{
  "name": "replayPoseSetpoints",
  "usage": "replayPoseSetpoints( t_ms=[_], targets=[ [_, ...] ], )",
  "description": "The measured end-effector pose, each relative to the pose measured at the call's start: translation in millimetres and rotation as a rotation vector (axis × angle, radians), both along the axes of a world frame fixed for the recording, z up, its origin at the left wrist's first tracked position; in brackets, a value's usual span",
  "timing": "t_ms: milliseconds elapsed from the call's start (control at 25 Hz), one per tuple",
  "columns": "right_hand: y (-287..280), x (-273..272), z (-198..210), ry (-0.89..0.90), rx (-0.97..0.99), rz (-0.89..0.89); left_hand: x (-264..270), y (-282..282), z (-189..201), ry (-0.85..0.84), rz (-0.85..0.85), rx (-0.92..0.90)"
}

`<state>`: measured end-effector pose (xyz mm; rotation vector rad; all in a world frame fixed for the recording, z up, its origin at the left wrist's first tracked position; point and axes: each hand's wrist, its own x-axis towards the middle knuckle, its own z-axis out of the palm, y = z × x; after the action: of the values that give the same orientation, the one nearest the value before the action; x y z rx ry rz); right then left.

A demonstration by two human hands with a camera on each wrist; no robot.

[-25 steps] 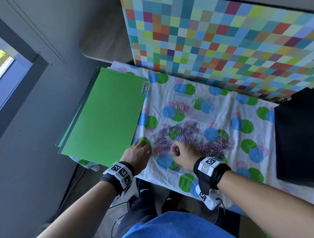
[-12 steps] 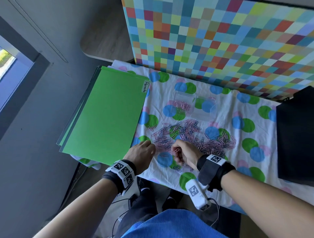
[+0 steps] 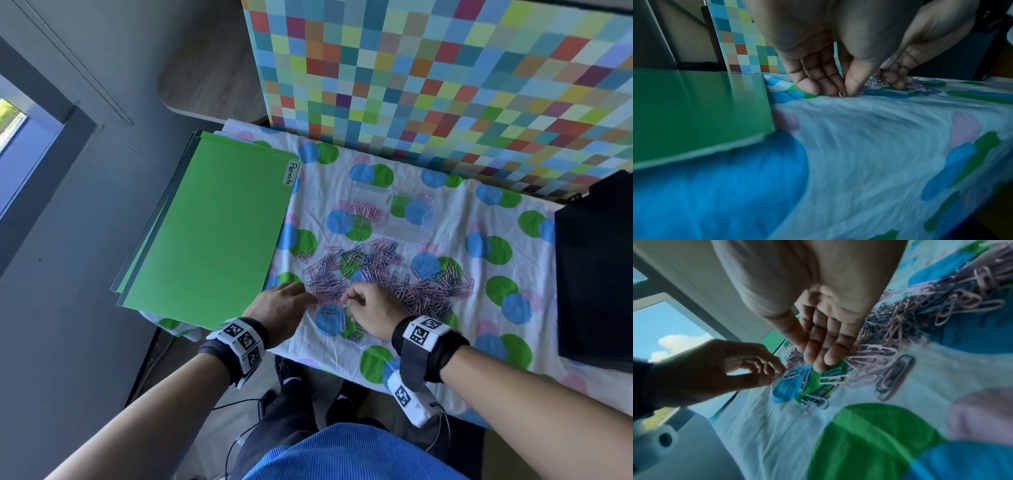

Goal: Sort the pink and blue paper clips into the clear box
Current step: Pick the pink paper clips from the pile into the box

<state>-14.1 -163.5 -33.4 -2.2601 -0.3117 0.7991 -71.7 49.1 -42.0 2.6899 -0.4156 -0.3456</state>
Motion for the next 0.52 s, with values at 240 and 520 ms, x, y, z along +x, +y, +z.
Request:
replayPoseSetpoints(
  t_ms=[240, 520],
  targets=[
    [-2.1, 0.7, 3.4, -0.096, -0.102, 0.191, 5.6, -0.9, 2.5, 0.028, -0.010, 0.002],
    [-8.2, 2.8, 1.3, -0.232, -0.263, 0.338, 8.3, -0.1, 4.2, 0.040, 0.002, 0.052]
  ],
)
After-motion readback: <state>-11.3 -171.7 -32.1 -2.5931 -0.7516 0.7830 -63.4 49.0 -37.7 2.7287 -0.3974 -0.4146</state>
